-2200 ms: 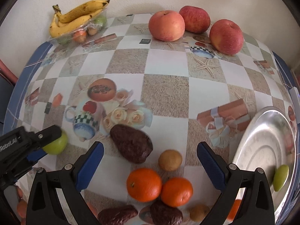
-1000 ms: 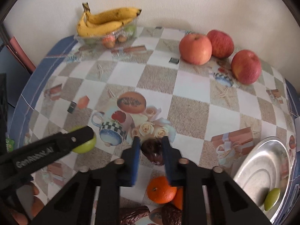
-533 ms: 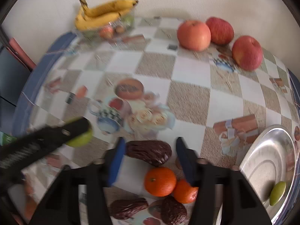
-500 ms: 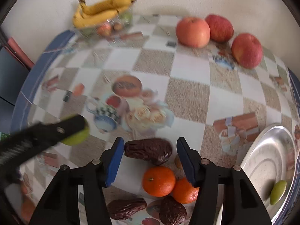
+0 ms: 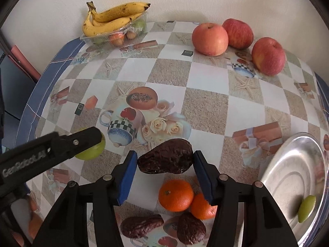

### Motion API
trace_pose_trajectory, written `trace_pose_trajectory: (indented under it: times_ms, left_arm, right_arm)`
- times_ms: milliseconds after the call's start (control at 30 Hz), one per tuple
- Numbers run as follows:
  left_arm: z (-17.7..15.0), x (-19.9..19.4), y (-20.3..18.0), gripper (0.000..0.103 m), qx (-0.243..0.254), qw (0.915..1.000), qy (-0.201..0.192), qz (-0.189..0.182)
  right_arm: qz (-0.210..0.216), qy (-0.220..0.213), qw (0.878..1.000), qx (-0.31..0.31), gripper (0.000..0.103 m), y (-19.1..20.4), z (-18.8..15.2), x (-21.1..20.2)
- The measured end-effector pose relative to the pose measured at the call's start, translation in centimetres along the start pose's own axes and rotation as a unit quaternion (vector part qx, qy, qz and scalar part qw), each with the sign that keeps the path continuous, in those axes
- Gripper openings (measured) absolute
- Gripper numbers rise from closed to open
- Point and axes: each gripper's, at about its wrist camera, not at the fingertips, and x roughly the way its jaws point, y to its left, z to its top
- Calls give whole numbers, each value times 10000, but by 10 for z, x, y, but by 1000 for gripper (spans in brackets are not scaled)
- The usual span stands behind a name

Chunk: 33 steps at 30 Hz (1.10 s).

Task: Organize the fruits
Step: 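Carry both fruits to the steel plate and open the left tool over it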

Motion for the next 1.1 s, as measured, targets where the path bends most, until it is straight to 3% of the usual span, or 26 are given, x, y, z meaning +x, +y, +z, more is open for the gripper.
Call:
trace_pose_trajectory:
  times_ms: [200,533,733,900,1100]
  left_arm:
    - [-13,-9,-14,53,261,9996,-57,4]
    - [-47,-28,-38,53,849,9963,-112,54]
    - [-68,-29,-55,53,1208,9926,-63,71]
    - [-87,-24,-82,53,1728,9849,-48,125]
    - [-120,-11,-121,53,2398,9707,144,-52]
  right_arm:
    - [-38,-91,9997,240,58,-16,-20,-27]
    - [-111,-599,9963,604,58,-38,-59,-92]
    - [-190,-630,9950,751,58,-52,-77,-103]
    - [-397,-586,9944,783,58,-67,-81,-103]
    - [-700,-216,9822,1729,58,-134,-95,-89]
